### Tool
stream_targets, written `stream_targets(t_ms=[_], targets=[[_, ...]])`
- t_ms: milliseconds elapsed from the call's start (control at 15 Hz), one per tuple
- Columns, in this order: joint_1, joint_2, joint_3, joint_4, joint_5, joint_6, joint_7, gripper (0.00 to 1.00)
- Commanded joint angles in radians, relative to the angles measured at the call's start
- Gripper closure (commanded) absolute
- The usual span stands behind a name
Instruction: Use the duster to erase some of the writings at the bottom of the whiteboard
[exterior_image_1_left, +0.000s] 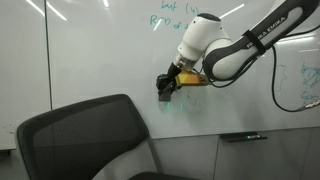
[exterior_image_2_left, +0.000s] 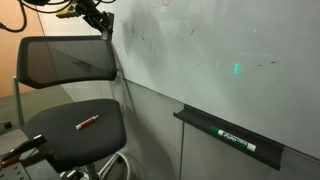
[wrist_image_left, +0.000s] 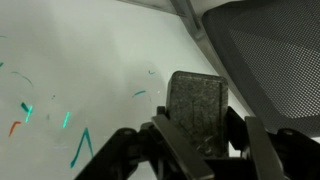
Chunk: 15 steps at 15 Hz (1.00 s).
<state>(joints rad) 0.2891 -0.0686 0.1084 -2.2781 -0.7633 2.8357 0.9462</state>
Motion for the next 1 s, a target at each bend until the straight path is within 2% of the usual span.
stream_targets(t_ms=[0, 467, 933], targets=[[0.012, 0.005, 0.037, 0.068, -0.072, -0.054, 0.082, 0.67], [0.011, 0.05, 0.062, 0.161, -0.054, -0.133, 0.085, 0.67], [0.014, 0.169, 0.06, 0.286, 0.007, -0.163, 0.031, 0.67]])
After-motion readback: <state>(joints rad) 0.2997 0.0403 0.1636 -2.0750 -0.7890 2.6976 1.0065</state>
